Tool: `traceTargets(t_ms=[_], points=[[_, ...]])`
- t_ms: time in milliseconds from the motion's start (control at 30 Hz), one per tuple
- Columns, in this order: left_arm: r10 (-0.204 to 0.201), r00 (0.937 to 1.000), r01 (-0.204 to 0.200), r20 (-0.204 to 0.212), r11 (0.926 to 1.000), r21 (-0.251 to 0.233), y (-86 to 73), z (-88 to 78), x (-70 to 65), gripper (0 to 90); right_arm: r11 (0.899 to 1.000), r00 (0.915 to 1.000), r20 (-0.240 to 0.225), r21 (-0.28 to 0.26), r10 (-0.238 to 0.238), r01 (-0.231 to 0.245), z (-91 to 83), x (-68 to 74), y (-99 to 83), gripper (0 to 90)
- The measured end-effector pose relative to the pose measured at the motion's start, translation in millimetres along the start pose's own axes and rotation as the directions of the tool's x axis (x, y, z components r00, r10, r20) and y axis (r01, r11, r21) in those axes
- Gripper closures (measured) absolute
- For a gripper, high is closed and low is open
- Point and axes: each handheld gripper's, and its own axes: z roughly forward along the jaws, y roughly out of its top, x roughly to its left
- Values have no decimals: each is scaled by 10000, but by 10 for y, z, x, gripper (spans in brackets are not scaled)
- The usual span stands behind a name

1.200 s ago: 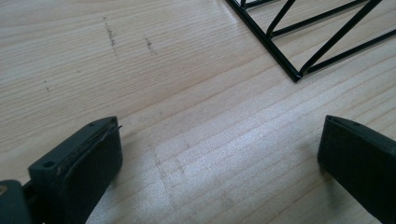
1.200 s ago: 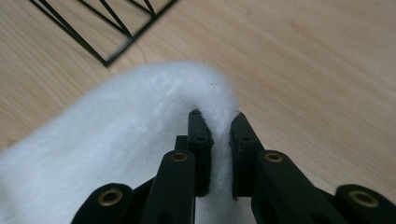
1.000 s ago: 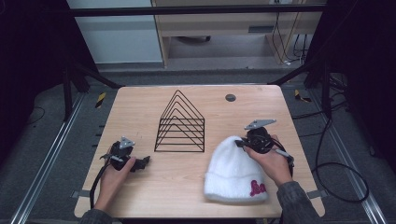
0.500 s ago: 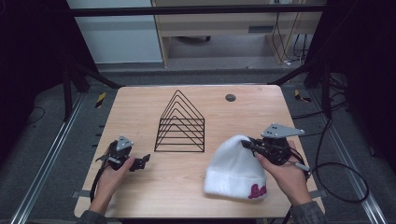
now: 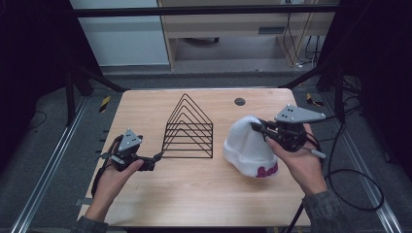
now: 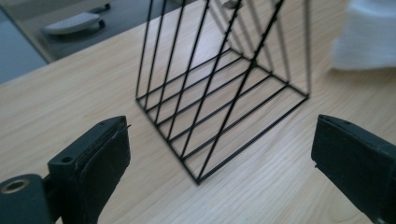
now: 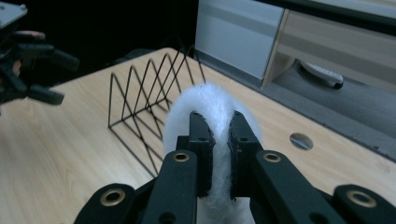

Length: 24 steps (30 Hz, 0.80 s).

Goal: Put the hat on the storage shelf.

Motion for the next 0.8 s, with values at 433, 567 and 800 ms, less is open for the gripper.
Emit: traceTargets(t_ms=[433,567,800], points=[[630,9916,-635,1131,9980,5,589,99,-105,88,9974,9983,484,-623,-328,358,136,-111,680,833],[702,9909,-707,1150,9975,5,666,115,-102,89,9963,9981,535,-782,-311,352,165,-104,799,833],[967,9878,-952,1222,9953,-180,865,140,-100,97,9915,9980,525,-1228,-358,420,187,-93,1089,833]])
